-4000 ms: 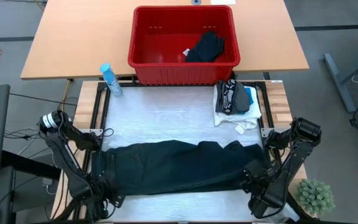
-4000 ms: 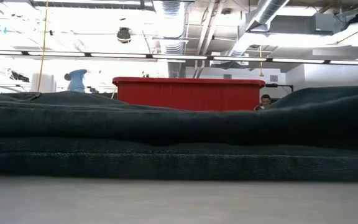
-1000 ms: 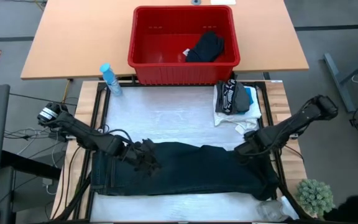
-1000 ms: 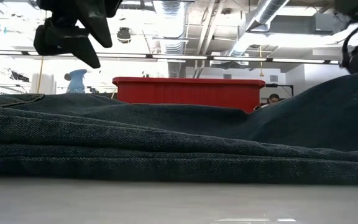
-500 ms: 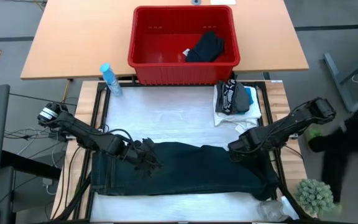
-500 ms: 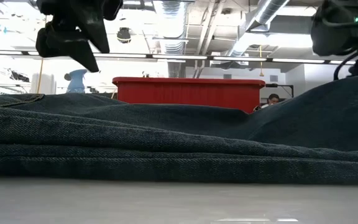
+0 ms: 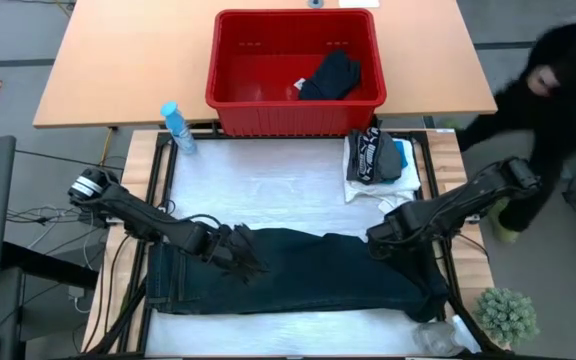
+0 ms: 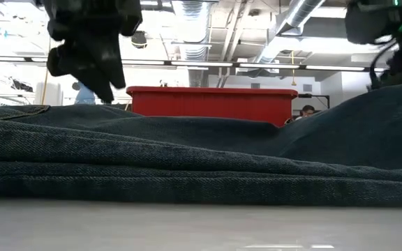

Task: Fold laundry
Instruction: Fold the blue pants

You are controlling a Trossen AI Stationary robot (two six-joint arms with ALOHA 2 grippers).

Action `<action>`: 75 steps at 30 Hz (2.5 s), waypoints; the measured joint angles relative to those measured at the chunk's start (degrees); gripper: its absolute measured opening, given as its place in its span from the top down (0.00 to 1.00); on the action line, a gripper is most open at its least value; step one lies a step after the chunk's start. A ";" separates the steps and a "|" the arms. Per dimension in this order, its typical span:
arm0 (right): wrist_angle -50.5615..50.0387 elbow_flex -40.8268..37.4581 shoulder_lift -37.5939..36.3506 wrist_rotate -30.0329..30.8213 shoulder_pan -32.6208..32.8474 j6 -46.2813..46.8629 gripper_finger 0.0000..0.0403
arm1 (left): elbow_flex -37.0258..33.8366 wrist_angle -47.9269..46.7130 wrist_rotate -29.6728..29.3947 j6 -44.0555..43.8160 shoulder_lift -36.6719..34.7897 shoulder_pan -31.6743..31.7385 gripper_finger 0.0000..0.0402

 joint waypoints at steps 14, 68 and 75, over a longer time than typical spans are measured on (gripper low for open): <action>-19.76 20.68 -0.58 9.95 0.62 0.95 0.97 | 0.00 4.48 0.16 3.86 4.43 0.84 0.54; -14.95 58.15 6.98 51.98 16.67 -4.53 0.97 | 0.00 14.38 -1.13 3.12 4.43 3.04 0.54; -15.52 63.27 10.30 49.84 16.71 -7.19 0.97 | 0.00 22.48 -4.67 8.00 4.43 6.43 0.54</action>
